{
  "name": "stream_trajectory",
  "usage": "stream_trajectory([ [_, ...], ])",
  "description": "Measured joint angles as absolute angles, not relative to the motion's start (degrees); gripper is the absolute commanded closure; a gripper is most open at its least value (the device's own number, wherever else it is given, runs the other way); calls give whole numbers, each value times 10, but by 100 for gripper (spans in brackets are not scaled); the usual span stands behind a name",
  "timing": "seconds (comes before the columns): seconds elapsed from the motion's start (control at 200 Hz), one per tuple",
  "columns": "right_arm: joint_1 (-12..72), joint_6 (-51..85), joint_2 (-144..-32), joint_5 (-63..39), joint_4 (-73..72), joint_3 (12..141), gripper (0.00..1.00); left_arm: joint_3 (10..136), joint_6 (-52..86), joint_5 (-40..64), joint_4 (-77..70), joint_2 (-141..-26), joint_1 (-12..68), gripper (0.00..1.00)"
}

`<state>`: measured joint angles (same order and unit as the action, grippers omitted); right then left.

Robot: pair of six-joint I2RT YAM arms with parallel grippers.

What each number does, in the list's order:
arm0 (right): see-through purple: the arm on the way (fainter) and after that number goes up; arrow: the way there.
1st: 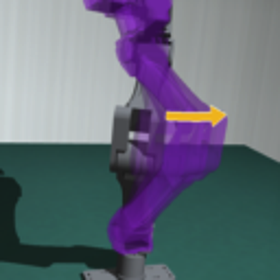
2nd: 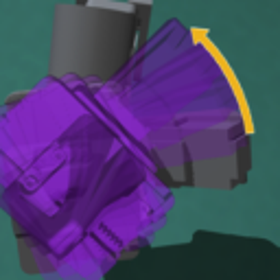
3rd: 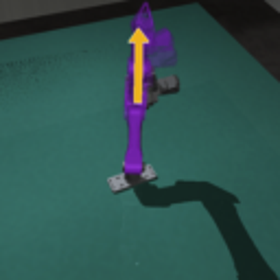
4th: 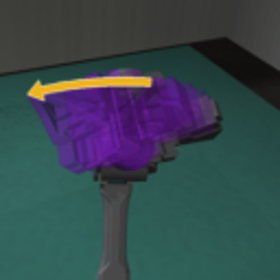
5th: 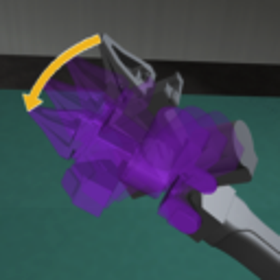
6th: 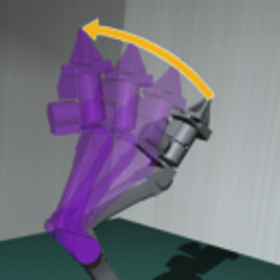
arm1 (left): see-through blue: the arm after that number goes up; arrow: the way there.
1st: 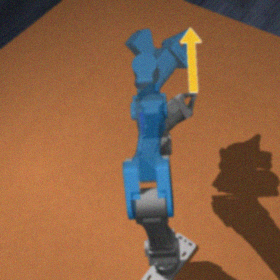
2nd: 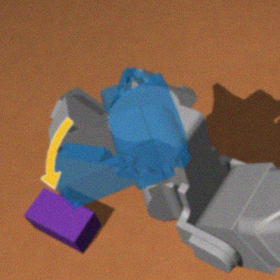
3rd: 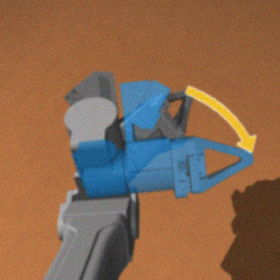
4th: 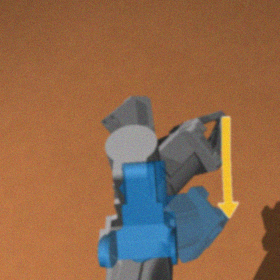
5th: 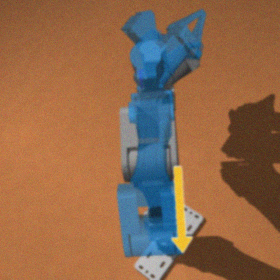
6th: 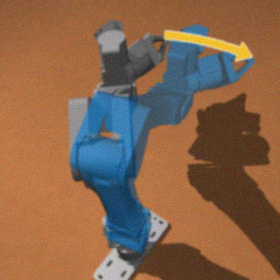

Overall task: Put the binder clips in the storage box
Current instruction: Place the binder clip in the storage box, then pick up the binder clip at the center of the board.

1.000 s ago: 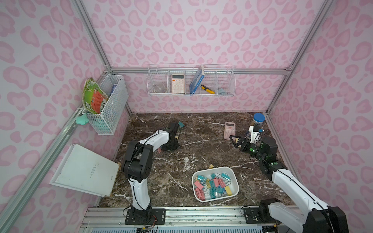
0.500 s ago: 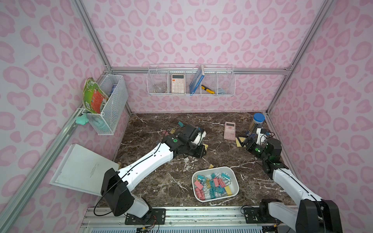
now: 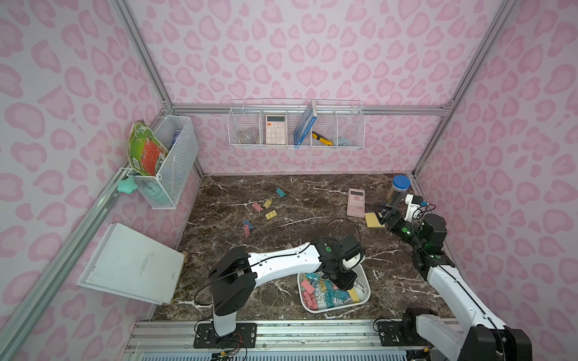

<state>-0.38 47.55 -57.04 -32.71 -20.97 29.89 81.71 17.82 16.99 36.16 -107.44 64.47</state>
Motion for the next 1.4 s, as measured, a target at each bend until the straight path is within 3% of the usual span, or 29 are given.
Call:
stream_trajectory([
  [0.08, -4, 467, -562, -321, -197, 300, 2, 817, 178, 175, 352, -1081, 645, 34],
  [0.12, -4, 466, -560, -320, -191, 301, 2, 819, 180, 174, 348, -1080, 645, 31],
  [0.28, -4, 462, -556, -316, -181, 306, 2, 815, 183, 160, 340, -1018, 602, 35],
  [0.41, -4, 462, -551, -315, -181, 309, 2, 792, 209, 87, 331, -919, 472, 40],
  [0.525, -4, 462, -544, -315, -181, 308, 2, 796, 210, -5, 331, -897, 355, 40],
  [0.725, -4, 462, -538, -315, -181, 308, 2, 842, 254, -43, 333, -1011, 175, 38],
  [1.05, -4, 454, -535, -315, -165, 308, 2, 867, 278, -1, 266, -1145, 110, 32],
  [1.195, -4, 452, -540, -316, -165, 315, 2, 896, 252, 48, 252, -1182, 103, 36],
  [1.395, -4, 452, -550, -318, -166, 323, 2, 913, 233, 84, 247, -1209, 90, 56],
])
